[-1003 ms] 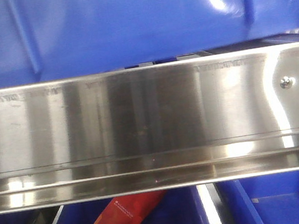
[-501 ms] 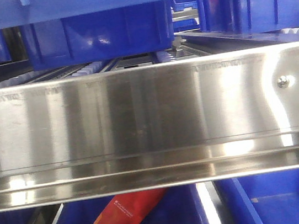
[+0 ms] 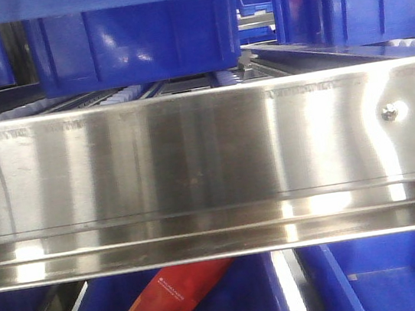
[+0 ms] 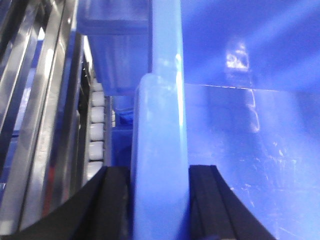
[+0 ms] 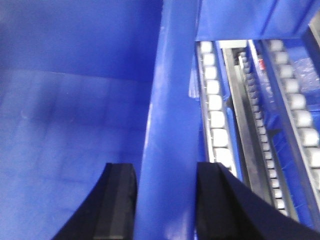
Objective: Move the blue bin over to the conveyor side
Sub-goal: 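Lift the blue bin with both grippers and pull it off the rollers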
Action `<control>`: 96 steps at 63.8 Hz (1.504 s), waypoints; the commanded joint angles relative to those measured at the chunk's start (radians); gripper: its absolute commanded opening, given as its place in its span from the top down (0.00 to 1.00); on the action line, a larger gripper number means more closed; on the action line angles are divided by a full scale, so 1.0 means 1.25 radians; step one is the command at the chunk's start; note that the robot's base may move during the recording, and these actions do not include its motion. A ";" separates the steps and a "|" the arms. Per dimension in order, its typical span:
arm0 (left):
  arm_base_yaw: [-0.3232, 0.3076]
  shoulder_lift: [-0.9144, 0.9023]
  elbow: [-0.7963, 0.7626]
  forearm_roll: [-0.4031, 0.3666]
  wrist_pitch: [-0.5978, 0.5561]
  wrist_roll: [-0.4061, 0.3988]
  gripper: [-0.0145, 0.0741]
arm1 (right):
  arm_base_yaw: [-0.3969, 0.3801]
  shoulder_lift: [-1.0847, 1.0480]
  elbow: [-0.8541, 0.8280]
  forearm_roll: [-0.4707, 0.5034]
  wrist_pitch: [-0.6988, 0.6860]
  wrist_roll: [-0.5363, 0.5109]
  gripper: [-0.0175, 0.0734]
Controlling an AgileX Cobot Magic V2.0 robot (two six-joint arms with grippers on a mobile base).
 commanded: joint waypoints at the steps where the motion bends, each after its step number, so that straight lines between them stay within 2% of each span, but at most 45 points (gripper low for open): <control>1: -0.012 -0.054 0.014 0.000 -0.068 -0.016 0.86 | -0.001 -0.036 -0.005 0.014 -0.081 -0.017 0.91; 15: -0.012 -0.153 0.156 0.003 -0.068 -0.016 0.86 | -0.001 -0.053 -0.003 0.014 -0.076 -0.017 0.91; 30: -0.012 -0.196 0.220 0.005 -0.068 -0.027 0.86 | -0.001 -0.065 0.015 0.014 -0.067 -0.017 0.91; 41: -0.012 -0.203 0.227 0.005 -0.068 -0.028 0.86 | -0.001 -0.088 0.052 0.014 -0.083 -0.017 0.91; 96: -0.012 -0.203 0.228 -0.004 -0.068 -0.028 0.86 | -0.001 -0.092 0.051 0.014 -0.108 -0.017 0.91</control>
